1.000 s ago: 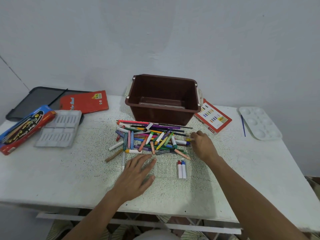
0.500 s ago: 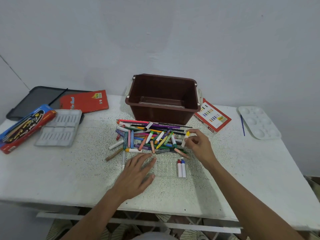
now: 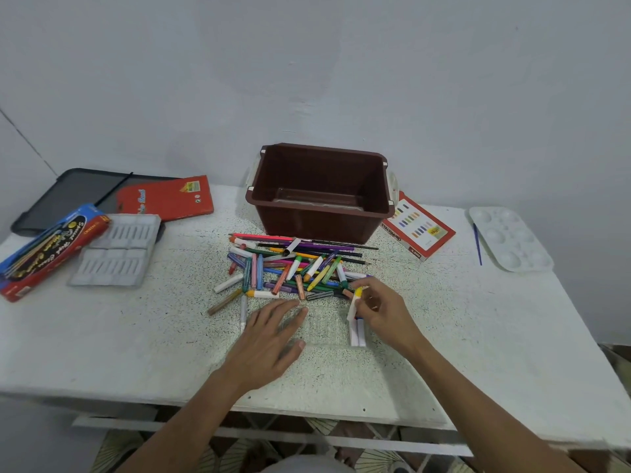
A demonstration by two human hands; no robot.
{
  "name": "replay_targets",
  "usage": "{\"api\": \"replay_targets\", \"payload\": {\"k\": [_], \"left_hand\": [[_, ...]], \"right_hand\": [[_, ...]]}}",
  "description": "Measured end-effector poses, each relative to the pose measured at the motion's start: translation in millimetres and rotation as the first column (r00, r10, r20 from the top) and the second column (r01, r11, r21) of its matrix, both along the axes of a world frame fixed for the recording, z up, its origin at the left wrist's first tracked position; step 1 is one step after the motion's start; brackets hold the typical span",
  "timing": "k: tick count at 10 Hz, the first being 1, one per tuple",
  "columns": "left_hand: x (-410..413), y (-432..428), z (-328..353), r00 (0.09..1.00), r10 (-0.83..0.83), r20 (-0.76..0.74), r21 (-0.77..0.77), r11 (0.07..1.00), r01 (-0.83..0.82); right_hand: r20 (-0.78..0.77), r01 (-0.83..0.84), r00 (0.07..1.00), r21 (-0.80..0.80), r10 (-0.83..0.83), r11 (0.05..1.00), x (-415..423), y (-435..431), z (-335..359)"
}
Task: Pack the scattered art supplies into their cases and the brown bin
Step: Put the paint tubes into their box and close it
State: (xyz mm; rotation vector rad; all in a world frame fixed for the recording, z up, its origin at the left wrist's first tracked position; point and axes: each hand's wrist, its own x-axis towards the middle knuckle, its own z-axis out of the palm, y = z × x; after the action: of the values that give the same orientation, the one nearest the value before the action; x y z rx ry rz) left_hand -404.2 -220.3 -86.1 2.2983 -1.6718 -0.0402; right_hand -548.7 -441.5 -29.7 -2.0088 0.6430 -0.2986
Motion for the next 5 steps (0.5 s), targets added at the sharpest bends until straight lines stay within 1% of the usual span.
{"api": "replay_targets", "payload": {"k": [1,3,4,5], "left_hand": [[-0.3,-0.1,0.4,1.0,0.001,-0.002,0.003,1.0,-0.001],[0.2,-0.3,0.8,1.0,0.003,0.001,0.008,1.0,-0.003],[0.4,-0.6,0.4,1.0,0.003,0.002,0.011,1.0,-0.003],[0.4,-0.5,-0.9,1.0,0.002,-0.005,0.016,1.0,-0.002]], "right_hand": [[-0.041,-0.091,0.995,-0.056,0.089,0.994,-3.5,8.6,-3.8],[-0.093,-0.232,0.972,-0.26,0.214,0.937,-7.0,15.4,-13.1],[-0.11,-0.232,0.972,-0.327,0.207,0.916,-8.4,15.9,-15.6],[-0.147,-0.206,0.976,-0.358,0.163,0.911,-10.3,16.7,-22.5]]}}
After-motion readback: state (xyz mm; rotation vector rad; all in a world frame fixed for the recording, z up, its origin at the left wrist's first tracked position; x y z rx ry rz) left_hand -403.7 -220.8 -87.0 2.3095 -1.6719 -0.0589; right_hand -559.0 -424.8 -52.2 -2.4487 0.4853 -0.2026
